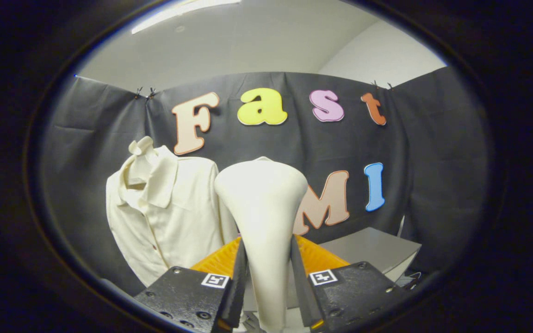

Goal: Iron the clothes twice with a garment steamer, once on the left side and once on the right side.

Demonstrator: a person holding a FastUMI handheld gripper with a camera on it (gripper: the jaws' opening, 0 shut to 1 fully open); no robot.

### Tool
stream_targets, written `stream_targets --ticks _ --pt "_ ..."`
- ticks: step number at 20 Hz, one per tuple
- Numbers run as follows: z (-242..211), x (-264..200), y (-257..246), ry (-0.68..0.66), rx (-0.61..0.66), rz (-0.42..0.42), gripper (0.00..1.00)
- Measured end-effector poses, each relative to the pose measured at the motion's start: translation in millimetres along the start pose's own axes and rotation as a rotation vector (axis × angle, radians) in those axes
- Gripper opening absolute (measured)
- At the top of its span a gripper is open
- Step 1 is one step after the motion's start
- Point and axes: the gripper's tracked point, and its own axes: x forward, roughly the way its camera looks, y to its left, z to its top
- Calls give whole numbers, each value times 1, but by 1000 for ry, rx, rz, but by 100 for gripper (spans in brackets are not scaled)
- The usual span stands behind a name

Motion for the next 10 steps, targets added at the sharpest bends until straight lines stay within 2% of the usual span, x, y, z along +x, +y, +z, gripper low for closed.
stream_targets --ticks 4,10 --pt "0 -16 71 -13 -44 6 49" --pt "-30 -8 182 42 -41 101 49"
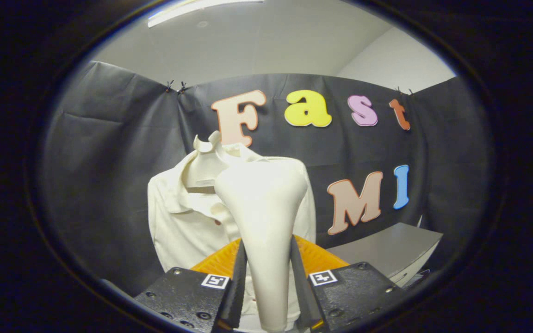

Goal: Iron the clothes twice with a garment steamer, once on the left side and once on the right side.

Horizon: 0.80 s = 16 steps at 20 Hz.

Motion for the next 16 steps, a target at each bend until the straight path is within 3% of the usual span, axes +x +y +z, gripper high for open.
stream_targets --ticks 9,16 --pt "-42 44 104 44 8 46 48" --pt "-87 75 131 85 -16 16 49"
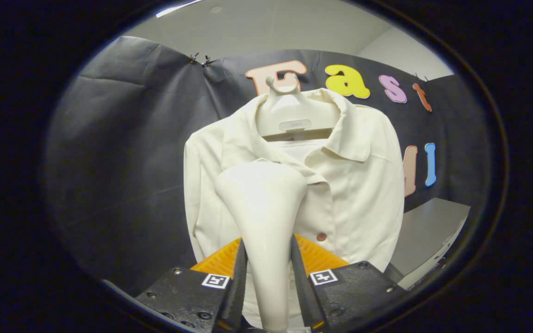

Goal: Iron the clothes twice with a garment steamer, once on the left side and once on the right side.

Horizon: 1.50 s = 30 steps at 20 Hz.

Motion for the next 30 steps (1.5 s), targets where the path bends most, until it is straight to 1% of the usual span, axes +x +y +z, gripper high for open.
stream_targets --ticks 2,8,13,19,23,30 --pt "-14 7 0 1 -23 -28 49" --pt "-52 28 -11 42 -52 -73 49" --pt "-110 30 -20 118 -59 -103 49" --pt "-178 32 -30 222 -77 -119 49" --pt "-219 35 -35 265 -109 -123 49" --pt "-298 30 -38 395 -94 -117 49"
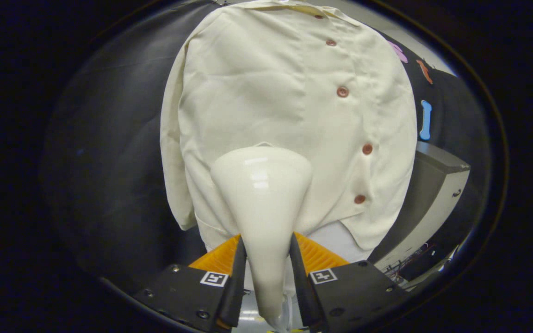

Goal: Iron the clothes twice with a garment steamer, once on the left side and once on the right side.

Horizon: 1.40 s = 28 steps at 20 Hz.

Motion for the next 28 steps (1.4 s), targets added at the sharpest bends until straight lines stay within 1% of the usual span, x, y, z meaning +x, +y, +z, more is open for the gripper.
stream_targets --ticks 3,5,8,11,19,24,28 --pt "-15 6 -1 30 13 8 50" --pt "-16 2 0 37 11 22 50" --pt "-5 -11 4 17 1 64 50" --pt "16 -41 0 -21 -8 91 50" --pt "106 -135 -38 -162 -28 156 50" --pt "175 -189 -74 -284 -13 188 49" --pt "230 -213 -105 -378 5 207 49"
